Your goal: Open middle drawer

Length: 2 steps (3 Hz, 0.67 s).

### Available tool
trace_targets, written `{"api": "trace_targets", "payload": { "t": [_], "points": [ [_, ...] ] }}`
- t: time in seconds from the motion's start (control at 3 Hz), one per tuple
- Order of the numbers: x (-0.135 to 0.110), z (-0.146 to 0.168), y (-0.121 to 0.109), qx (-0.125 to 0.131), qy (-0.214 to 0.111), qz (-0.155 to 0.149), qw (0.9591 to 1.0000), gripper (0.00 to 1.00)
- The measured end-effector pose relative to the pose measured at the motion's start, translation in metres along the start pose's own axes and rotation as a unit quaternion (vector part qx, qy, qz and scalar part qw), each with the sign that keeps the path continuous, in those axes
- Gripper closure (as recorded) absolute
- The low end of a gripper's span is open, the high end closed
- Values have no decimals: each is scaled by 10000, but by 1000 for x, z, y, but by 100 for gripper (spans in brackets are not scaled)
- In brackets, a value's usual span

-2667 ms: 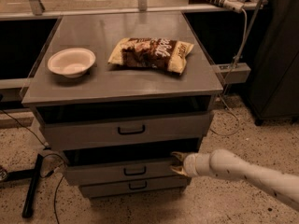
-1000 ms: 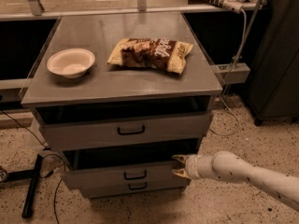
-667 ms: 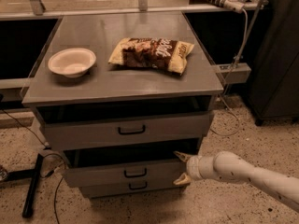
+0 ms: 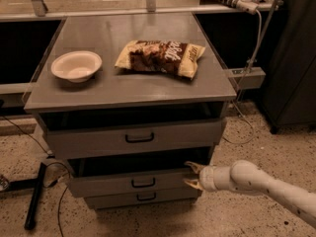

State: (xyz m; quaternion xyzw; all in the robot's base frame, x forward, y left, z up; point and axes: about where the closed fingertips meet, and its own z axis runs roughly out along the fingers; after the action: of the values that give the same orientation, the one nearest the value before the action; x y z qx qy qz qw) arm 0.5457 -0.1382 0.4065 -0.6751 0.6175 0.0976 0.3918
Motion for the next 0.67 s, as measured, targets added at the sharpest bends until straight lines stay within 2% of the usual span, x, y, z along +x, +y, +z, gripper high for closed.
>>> {"api": "trace_targets", "payload": {
  "t": [0.67],
  "points": [
    [-10, -11, -7, 0, 0, 0, 10000, 100]
  ]
}}
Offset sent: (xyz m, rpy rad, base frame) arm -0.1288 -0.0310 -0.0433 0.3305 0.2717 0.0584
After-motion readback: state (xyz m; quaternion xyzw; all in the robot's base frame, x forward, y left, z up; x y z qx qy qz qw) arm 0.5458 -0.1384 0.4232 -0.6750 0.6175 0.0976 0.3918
